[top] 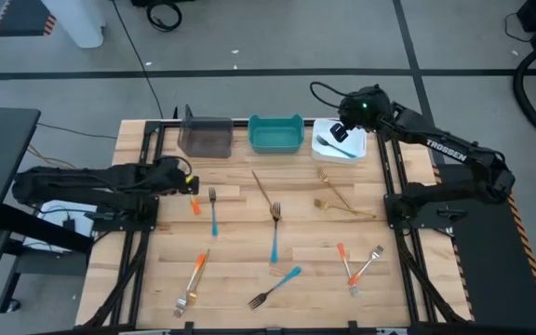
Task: Sort silverware by color (type)
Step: Put the top left orange fork into the black transparent bin
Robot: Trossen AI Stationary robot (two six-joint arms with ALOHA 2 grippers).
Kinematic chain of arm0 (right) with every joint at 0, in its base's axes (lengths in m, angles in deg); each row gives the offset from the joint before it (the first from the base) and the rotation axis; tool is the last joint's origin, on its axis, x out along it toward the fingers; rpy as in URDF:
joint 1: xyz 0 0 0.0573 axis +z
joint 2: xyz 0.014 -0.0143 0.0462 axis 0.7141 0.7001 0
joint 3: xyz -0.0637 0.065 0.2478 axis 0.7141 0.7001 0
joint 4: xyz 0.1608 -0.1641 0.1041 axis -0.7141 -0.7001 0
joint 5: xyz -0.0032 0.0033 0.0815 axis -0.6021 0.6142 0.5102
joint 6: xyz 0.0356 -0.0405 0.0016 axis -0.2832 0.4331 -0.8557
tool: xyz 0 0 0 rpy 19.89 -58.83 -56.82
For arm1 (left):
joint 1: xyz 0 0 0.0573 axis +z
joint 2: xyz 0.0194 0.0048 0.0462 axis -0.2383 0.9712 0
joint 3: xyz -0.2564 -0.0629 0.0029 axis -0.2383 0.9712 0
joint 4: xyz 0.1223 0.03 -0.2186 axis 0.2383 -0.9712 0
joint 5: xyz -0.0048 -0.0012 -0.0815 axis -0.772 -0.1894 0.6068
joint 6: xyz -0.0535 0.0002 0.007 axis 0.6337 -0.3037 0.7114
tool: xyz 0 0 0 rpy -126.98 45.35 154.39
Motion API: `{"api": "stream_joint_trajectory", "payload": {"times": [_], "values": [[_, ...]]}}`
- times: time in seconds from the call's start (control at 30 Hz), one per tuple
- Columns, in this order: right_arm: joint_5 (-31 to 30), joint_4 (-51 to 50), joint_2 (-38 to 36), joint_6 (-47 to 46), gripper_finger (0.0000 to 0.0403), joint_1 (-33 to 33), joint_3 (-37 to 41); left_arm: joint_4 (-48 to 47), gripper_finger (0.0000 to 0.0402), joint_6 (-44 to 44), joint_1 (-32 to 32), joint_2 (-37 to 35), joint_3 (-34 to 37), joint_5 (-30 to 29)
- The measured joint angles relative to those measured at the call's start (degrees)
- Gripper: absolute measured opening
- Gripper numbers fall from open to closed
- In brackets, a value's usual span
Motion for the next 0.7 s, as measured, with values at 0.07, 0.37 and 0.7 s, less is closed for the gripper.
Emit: {"api": "stream_joint_trajectory", "payload": {"times": [0.07,0.37,0.7], "values": [[0.02,0.01,0.06,0.03,0.0078,0.0,0.0,-0.36,0.0093,2.99,0.55,2.28,0.0,-1.68],[0.91,0.01,0.06,0.2,0.0078,-0.02,0.0,-1.84,0.0093,9.63,7.48,11.52,-0.02,0.42],[1.77,-0.01,0.06,0.2,0.0078,0.0,0.0,2.1,0.0093,9.41,15.96,22.0,-0.02,5.13]]}}
